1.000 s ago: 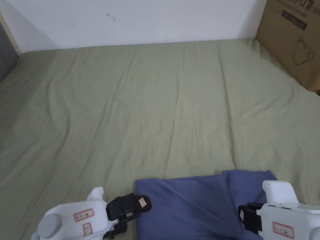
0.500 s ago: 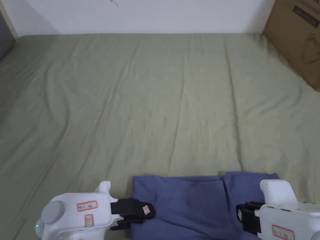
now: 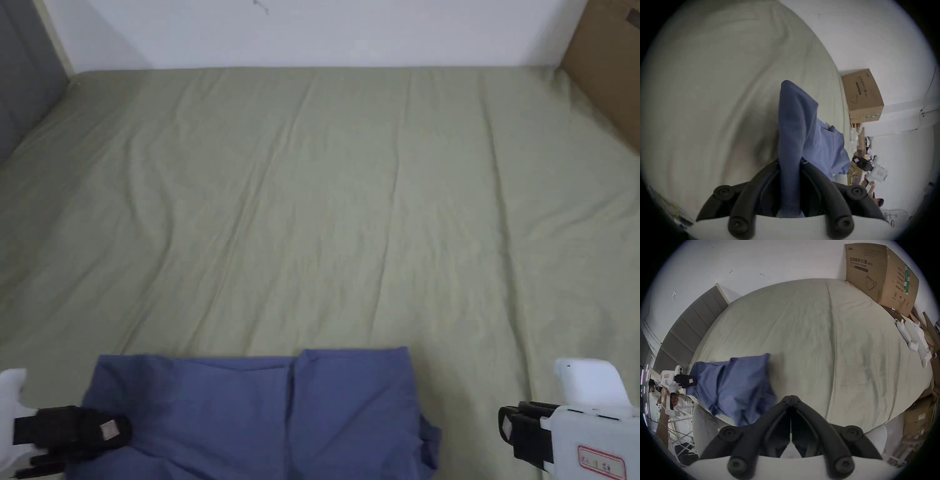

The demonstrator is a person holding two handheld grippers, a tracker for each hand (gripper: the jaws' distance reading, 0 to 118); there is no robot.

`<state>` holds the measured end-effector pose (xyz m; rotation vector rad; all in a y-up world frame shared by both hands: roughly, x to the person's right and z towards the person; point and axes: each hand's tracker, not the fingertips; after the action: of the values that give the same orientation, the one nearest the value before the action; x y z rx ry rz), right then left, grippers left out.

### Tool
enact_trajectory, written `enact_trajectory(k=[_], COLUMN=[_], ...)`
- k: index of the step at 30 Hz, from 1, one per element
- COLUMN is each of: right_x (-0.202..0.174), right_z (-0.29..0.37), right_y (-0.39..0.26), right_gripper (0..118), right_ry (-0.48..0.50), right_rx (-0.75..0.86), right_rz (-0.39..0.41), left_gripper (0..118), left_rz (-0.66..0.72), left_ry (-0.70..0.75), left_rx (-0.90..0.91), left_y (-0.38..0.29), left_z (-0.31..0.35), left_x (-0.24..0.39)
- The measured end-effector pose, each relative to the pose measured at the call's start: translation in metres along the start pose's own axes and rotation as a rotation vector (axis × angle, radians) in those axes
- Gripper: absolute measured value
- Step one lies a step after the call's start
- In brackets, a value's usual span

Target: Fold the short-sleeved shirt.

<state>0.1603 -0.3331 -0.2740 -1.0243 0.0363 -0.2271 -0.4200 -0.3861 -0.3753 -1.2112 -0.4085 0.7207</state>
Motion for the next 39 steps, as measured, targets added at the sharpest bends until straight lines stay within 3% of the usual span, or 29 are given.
enact_trajectory(k=[7, 10, 14, 18, 23, 25, 27, 28, 31, 32, 35, 39], right_x=[0.001, 0.003, 0.01, 0.02, 0.032, 0.039, 0.043, 0.044, 0.049, 0.051, 0.053, 0.049], right_z=[0.0, 0.005, 0.011, 0.022, 0.031, 0.031, 0.034, 0.035, 0.038, 0.039, 0.033, 0.024], right_y=[-0.005, -0.006, -0.005, 0.001, 0.001, 0.0, -0.004, -0.005, -0.01, -0.012, -0.015, -0.019], right_gripper=[0, 0, 0, 0, 0, 0, 0, 0, 0, 0, 0, 0], right_ry=[0.018, 0.026, 0.026, 0.058, 0.054, 0.054, 0.043, 0.035, 0.022, 0.018, 0.01, 0.018], right_rx=[-0.005, 0.0, 0.01, 0.031, 0.068, 0.061, 0.056, 0.053, 0.047, 0.047, 0.033, 0.013], right_rz=[-0.022, -0.028, -0.038, -0.064, -0.091, -0.114, -0.12, -0.119, -0.123, -0.127, -0.136, -0.133], left_gripper=[11, 11, 11, 11, 17, 55, 115, 118, 102, 90, 1, 1], left_rz=[0.013, 0.005, -0.123, -0.316, -0.404, -0.422, -0.426, -0.417, -0.344, -0.293, -0.171, -0.242], left_ry=[0.065, 0.067, 0.021, 0.026, 0.013, -0.024, -0.046, -0.045, -0.063, -0.09, -0.137, 0.06], left_rx=[0.057, 0.082, 0.094, 0.019, -0.162, -0.267, -0.364, -0.37, -0.28, -0.266, -0.155, -0.078], left_y=[-0.004, -0.005, -0.011, -0.019, -0.041, -0.051, -0.065, -0.068, -0.066, -0.06, -0.047, -0.05], left_z=[0.026, 0.029, 0.021, -0.019, -0.116, -0.154, -0.188, -0.193, -0.185, -0.177, -0.15, -0.151], left_x=[0.027, 0.074, 0.155, 0.223, 0.256, 0.258, 0.258, 0.257, 0.249, 0.242, 0.218, 0.203])
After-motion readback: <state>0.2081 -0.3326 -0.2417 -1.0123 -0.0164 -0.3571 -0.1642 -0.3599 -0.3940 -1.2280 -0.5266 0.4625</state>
